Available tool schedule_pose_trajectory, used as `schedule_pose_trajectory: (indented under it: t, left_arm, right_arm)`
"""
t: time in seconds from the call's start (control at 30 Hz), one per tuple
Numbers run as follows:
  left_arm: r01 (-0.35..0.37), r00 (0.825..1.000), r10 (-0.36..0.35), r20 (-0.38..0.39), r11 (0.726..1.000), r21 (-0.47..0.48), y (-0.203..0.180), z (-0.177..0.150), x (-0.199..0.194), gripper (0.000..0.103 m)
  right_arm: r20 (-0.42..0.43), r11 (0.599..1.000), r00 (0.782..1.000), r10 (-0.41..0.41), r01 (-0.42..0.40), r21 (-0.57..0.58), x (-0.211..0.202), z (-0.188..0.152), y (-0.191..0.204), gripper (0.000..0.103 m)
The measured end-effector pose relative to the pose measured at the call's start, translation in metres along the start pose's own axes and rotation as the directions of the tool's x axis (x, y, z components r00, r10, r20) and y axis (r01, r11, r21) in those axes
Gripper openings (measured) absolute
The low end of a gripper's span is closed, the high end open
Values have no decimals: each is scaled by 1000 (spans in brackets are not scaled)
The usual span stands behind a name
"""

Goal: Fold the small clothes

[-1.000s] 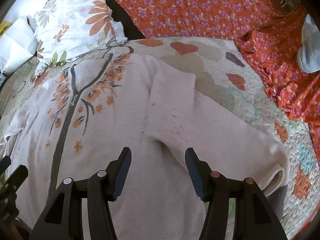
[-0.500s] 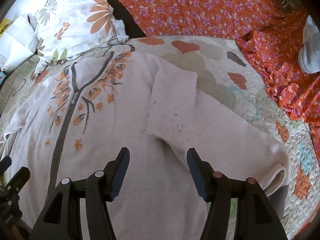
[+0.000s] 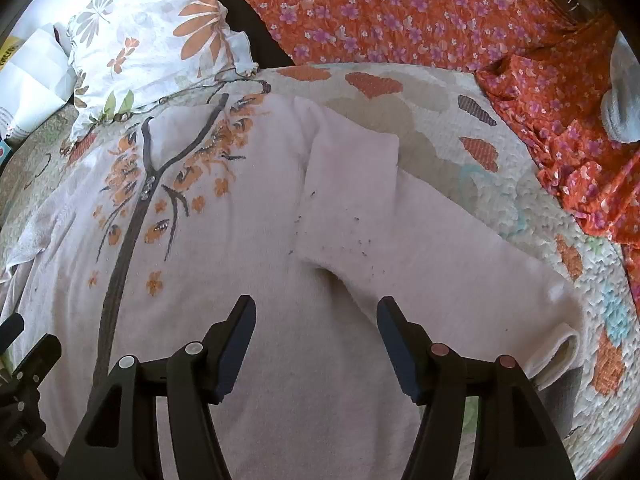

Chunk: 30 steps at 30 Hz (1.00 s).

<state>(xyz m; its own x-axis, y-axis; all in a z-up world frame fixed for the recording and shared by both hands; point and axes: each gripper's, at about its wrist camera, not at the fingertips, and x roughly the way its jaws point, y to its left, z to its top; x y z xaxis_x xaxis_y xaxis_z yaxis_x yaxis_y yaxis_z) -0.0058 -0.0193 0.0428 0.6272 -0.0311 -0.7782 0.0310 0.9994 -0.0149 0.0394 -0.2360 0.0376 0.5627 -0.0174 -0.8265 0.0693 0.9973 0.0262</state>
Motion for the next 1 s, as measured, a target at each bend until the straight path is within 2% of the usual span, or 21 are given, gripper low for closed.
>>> schedule_pose_trajectory:
  t: [1.0]
  left_arm:
    - [-3, 999, 3, -39, 1000, -5, 2, -3, 8, 84]
  right_arm:
    - [-23, 1000, 1000, 1, -1, 4, 7, -2, 0, 70]
